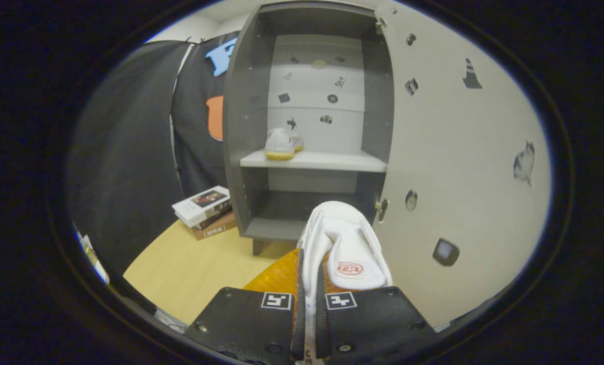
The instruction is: Open the shoe cabinet door, grab the shoes and put them into the shoe cabinet, then close the shoe cabinet door.
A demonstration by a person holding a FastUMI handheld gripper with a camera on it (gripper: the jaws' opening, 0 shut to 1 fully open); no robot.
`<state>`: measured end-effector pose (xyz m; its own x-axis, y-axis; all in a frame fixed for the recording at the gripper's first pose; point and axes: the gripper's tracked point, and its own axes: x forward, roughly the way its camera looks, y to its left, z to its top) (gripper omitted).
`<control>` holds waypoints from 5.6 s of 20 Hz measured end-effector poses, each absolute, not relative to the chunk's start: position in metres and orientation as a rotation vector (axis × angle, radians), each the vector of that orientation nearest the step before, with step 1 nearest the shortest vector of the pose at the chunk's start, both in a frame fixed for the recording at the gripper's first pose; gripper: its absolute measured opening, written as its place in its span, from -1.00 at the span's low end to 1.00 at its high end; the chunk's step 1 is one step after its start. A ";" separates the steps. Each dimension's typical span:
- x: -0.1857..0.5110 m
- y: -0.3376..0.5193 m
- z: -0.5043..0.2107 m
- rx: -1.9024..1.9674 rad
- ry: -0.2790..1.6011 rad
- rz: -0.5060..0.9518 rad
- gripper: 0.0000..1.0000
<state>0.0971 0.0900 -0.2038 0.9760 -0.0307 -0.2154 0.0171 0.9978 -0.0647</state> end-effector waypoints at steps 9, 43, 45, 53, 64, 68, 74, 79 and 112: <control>0.185 0.085 -0.077 -0.103 0.049 -0.029 -0.77; 0.457 0.080 -0.108 -0.016 0.358 -0.020 -0.78; 0.457 0.081 -0.109 -0.013 0.364 -0.030 -0.75; 0.431 0.077 -0.101 0.049 0.371 -0.040 -0.60; 0.332 0.090 -0.073 -0.001 0.259 -0.025 0.65; 0.284 0.096 -0.071 -0.014 0.242 -0.018 0.81; 0.181 0.100 -0.042 -0.015 0.148 -0.010 0.87; 0.080 0.092 -0.013 -0.005 0.054 0.021 0.99; -0.087 -0.195 -0.013 0.074 0.049 -0.093 0.98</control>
